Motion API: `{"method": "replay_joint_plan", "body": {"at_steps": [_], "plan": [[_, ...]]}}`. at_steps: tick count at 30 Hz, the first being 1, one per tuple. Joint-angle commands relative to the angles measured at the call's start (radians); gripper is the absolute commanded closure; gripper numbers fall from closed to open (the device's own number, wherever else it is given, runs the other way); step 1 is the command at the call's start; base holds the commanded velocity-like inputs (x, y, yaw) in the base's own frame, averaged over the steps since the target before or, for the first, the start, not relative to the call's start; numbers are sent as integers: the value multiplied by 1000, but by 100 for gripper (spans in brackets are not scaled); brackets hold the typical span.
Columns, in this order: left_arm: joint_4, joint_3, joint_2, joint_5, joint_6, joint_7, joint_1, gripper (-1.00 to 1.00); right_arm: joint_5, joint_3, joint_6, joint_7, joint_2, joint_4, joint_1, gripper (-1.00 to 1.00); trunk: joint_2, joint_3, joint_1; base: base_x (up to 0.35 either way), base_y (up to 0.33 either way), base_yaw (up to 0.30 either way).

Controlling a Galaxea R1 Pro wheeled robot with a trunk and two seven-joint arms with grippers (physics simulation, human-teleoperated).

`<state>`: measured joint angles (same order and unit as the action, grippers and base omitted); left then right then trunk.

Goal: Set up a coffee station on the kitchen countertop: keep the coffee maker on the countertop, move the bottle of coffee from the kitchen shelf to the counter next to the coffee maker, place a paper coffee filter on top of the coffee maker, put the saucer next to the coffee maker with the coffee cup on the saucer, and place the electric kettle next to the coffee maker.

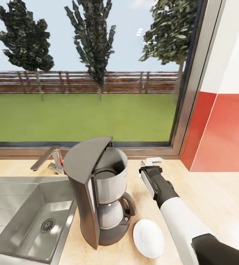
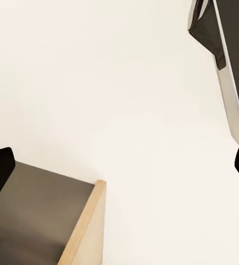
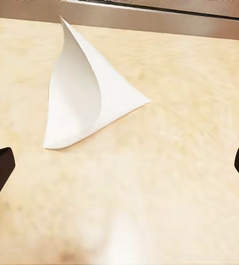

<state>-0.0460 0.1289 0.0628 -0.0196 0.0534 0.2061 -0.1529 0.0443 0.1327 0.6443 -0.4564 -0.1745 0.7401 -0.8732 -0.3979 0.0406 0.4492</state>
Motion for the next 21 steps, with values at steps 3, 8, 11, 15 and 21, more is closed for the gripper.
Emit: {"method": "replay_joint_plan", "body": {"at_steps": [3, 8, 11, 15, 21], "plan": [[-2, 6, 0, -2, 5, 1, 1, -100, 5, 2, 5, -7, 0, 0, -1, -100, -2, 2, 1, 34, 0, 5], [-2, 6, 0, -2, 5, 1, 1, -100, 5, 2, 5, -7, 0, 0, -1, -100, -2, 2, 1, 9, 0, 1], [-2, 6, 0, -2, 5, 1, 0, -100, 5, 2, 4, -7, 0, 0, -1, -100, -2, 2, 1, 2, 0, 0], [-2, 7, 0, -2, 5, 1, 1, -100, 5, 2, 4, -7, 0, -1, -1, -100, -2, 2, 1, 63, 0, 0], [-2, 6, 0, -2, 5, 2, 0, -100, 5, 2, 5, -7, 0, 0, -1, -100, -2, 2, 1, 66, 0, 45]]}}
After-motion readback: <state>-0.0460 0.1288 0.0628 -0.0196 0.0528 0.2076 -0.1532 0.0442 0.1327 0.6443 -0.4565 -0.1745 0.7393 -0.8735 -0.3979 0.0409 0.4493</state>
